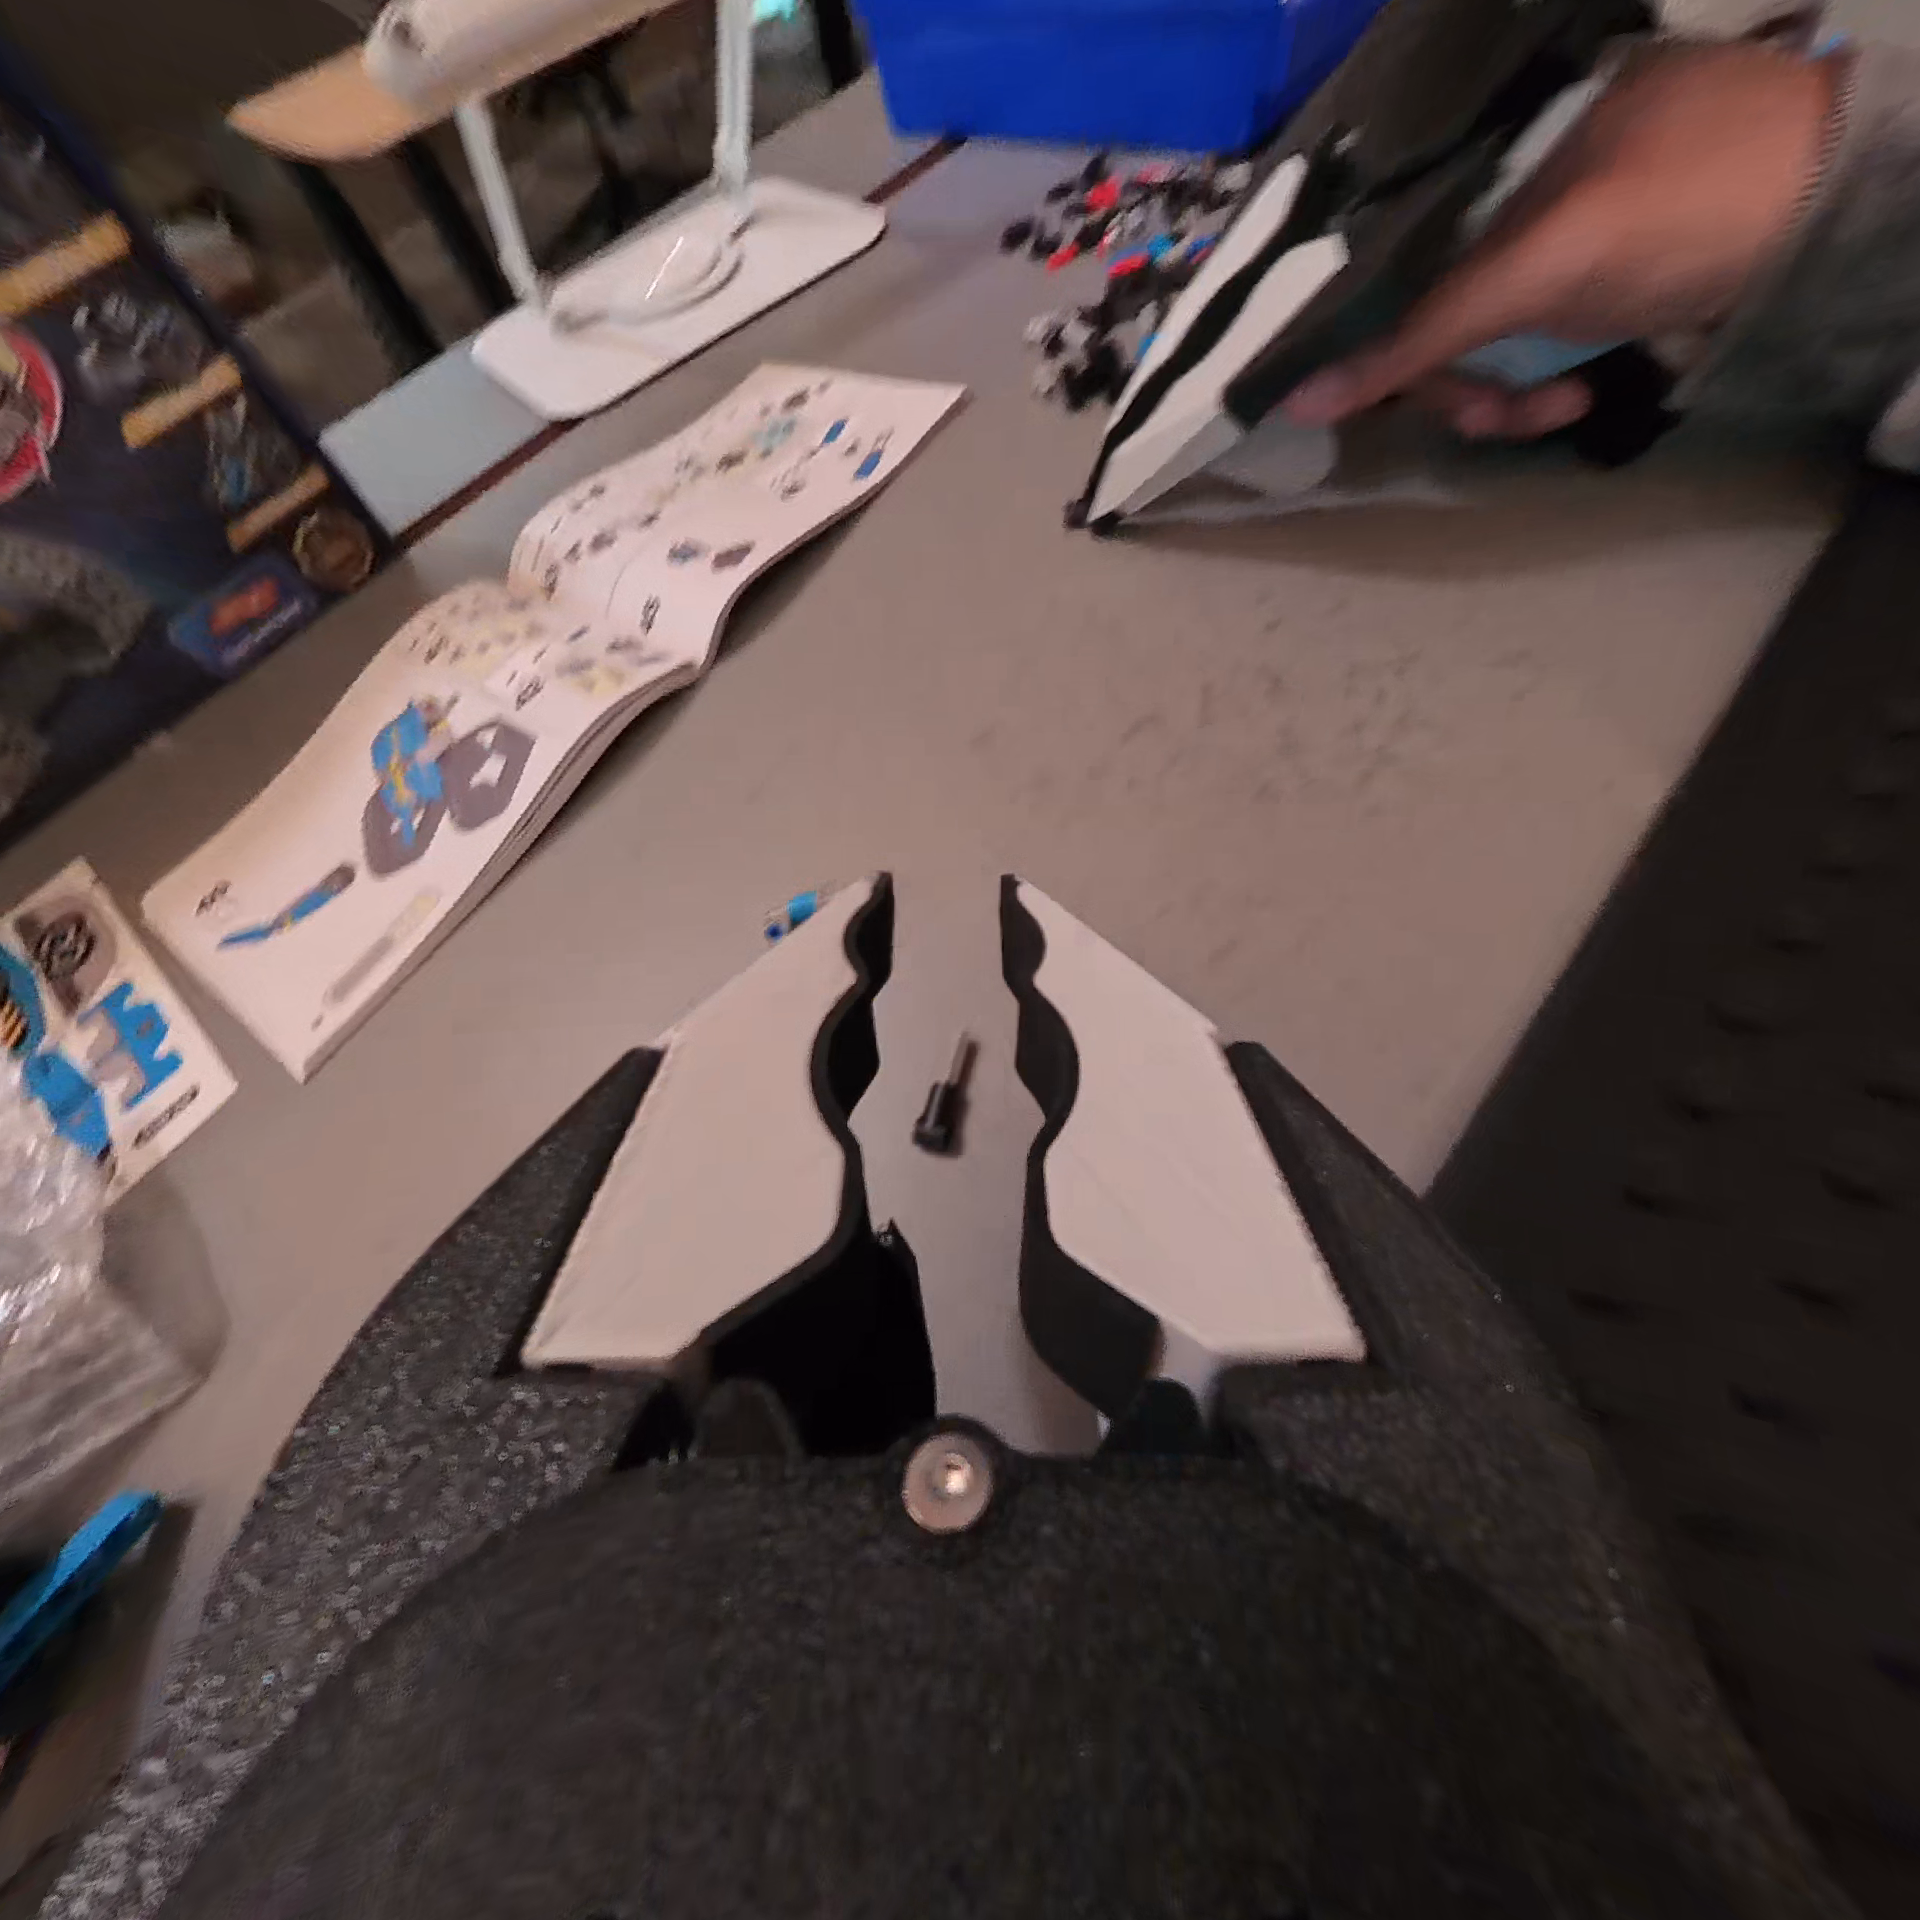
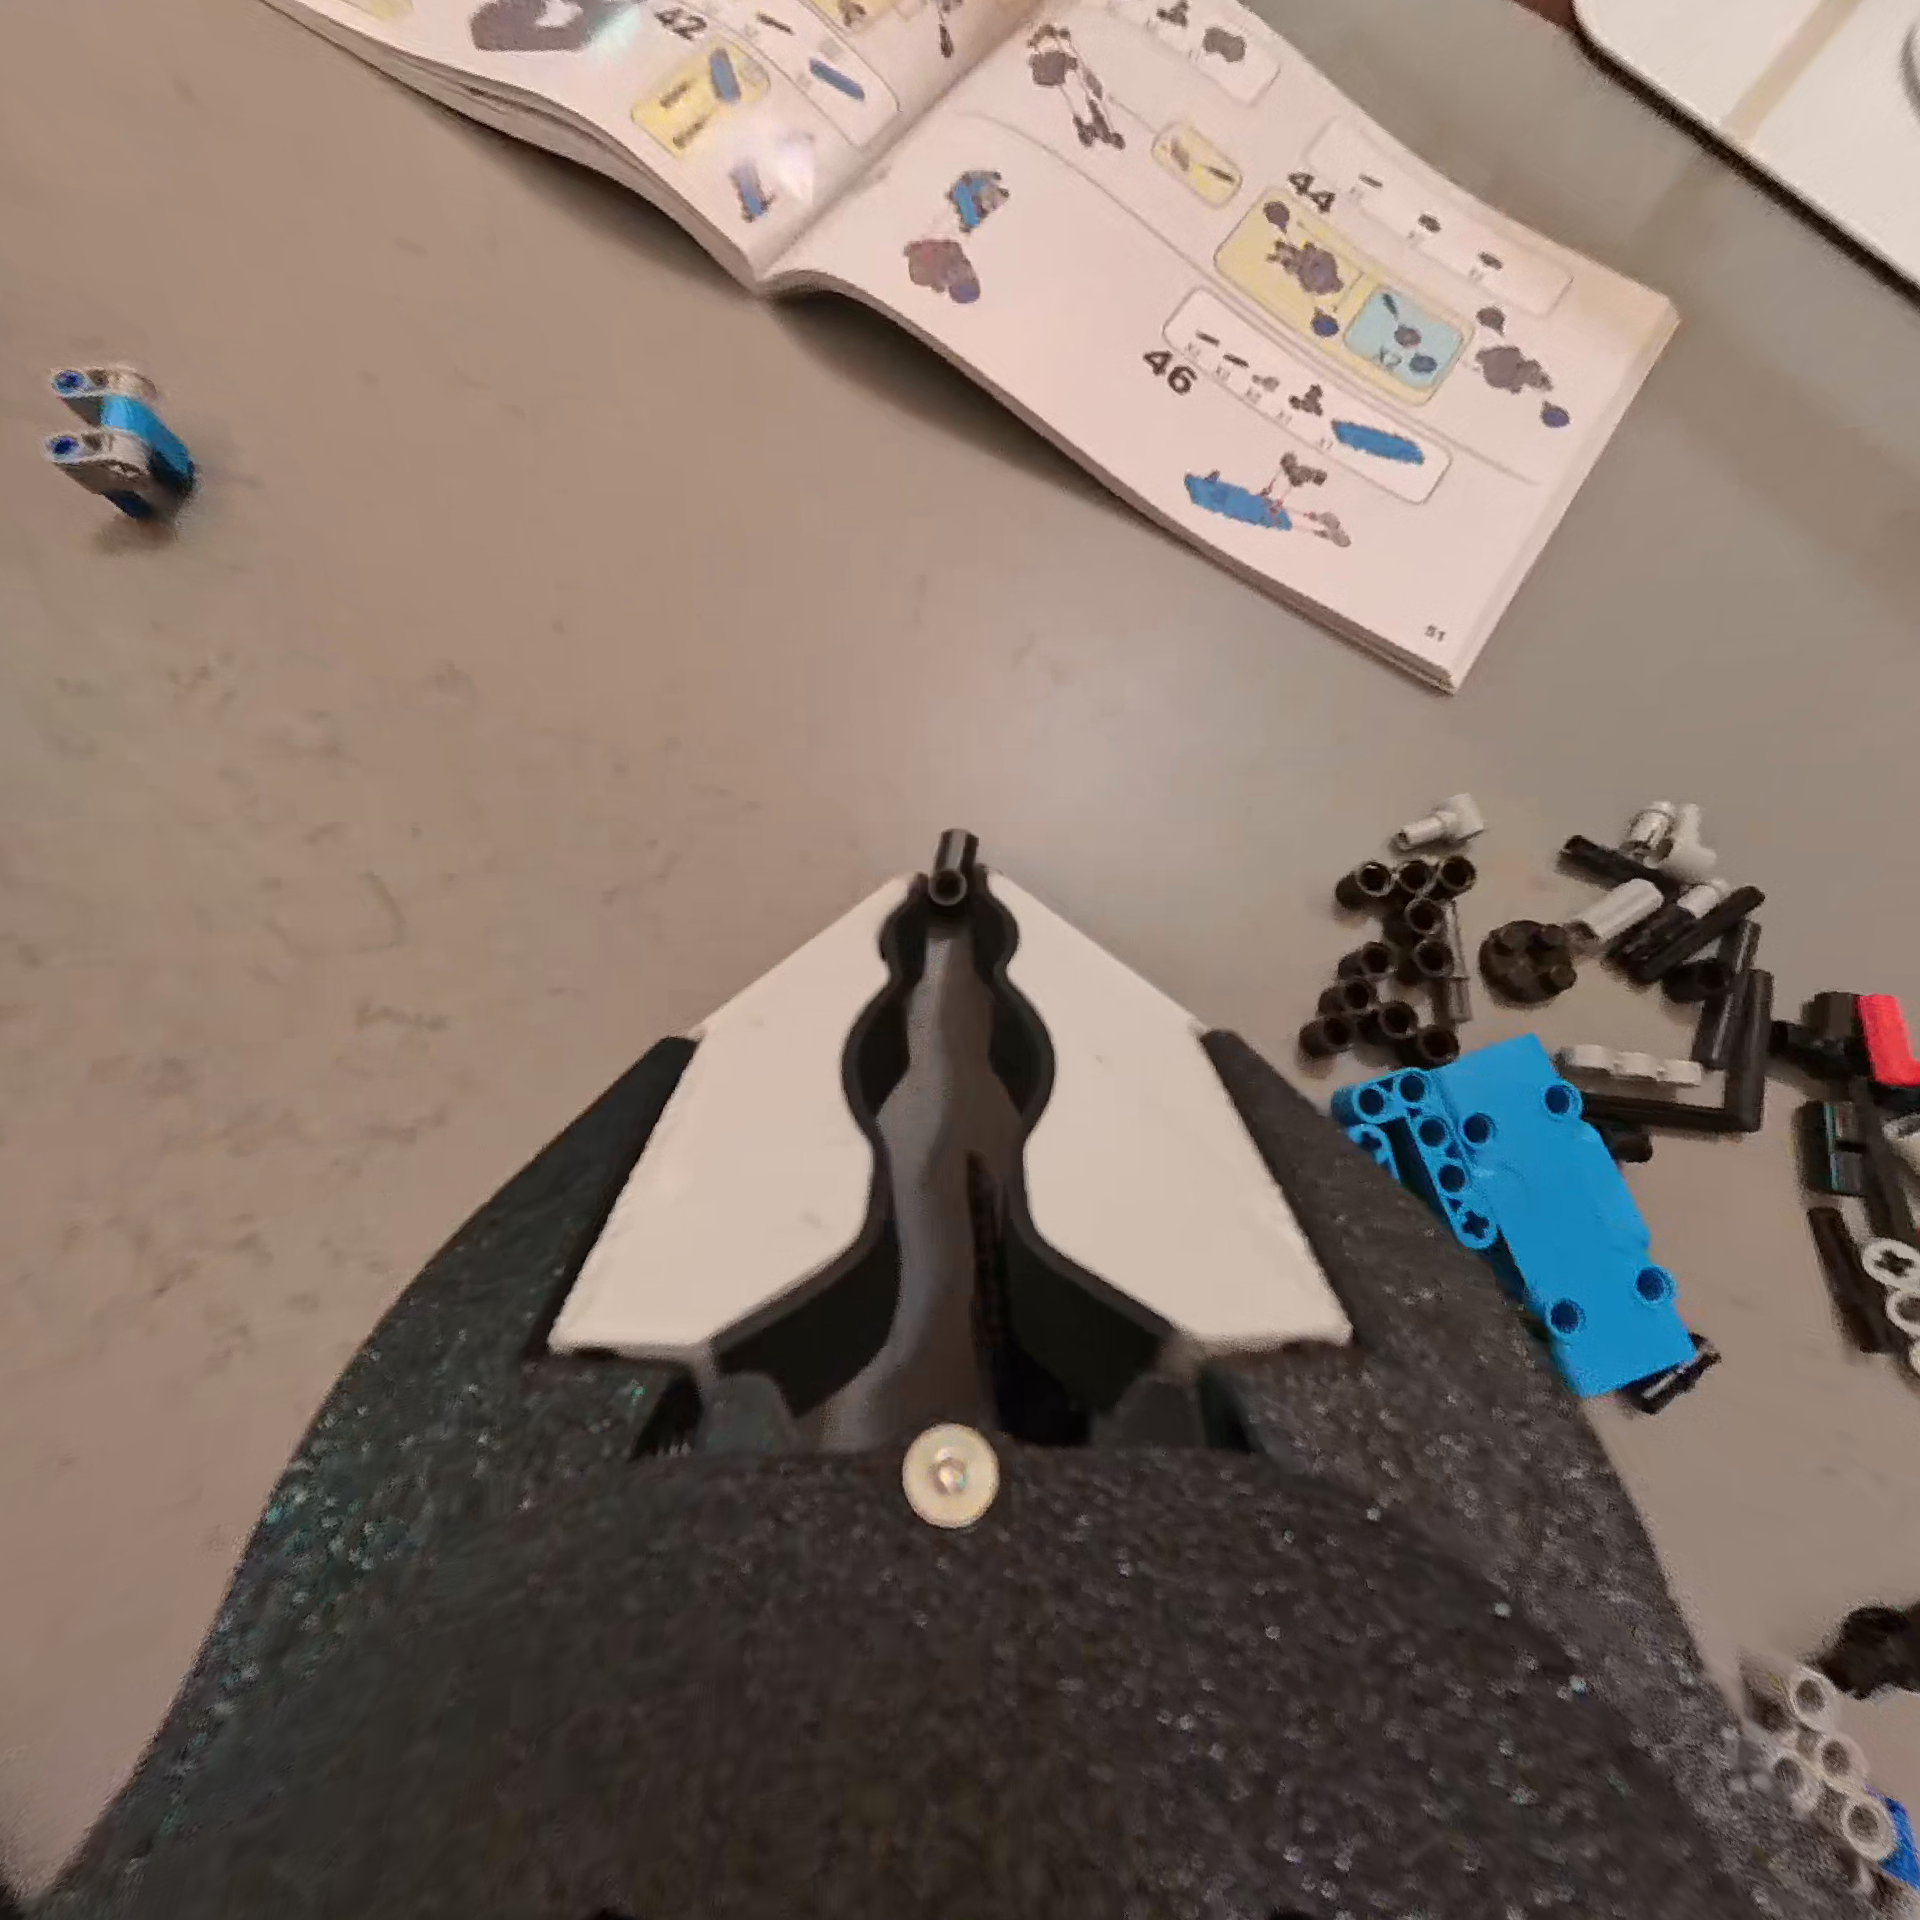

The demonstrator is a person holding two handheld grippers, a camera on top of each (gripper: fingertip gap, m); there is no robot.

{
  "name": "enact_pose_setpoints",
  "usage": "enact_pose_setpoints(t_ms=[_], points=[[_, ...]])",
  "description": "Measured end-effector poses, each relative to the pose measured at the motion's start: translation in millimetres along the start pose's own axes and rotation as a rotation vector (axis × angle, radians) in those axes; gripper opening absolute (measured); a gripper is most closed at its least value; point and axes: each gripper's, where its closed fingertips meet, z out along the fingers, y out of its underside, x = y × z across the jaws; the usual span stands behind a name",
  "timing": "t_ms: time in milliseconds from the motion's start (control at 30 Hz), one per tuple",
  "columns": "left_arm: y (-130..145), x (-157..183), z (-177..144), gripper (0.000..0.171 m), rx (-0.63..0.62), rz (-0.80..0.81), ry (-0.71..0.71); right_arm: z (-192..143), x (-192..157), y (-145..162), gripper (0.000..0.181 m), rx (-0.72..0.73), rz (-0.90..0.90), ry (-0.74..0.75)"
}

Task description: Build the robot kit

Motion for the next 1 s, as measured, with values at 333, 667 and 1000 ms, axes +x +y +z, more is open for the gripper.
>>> enact_pose_setpoints(t_ms=[333,667,1000], points=[[-64,29,-18,0.020,0.369,-0.361,0.317,-96,-149,-98,0.007,0.728,-0.443,-0.328],[-80,36,-27,0.025,0.489,-0.610,0.567,-93,-187,-89,0.007,0.760,-0.762,-0.097],[-84,41,-30,0.027,0.507,-0.420,0.423,-86,-185,-89,0.007,0.706,-0.682,-0.077]])
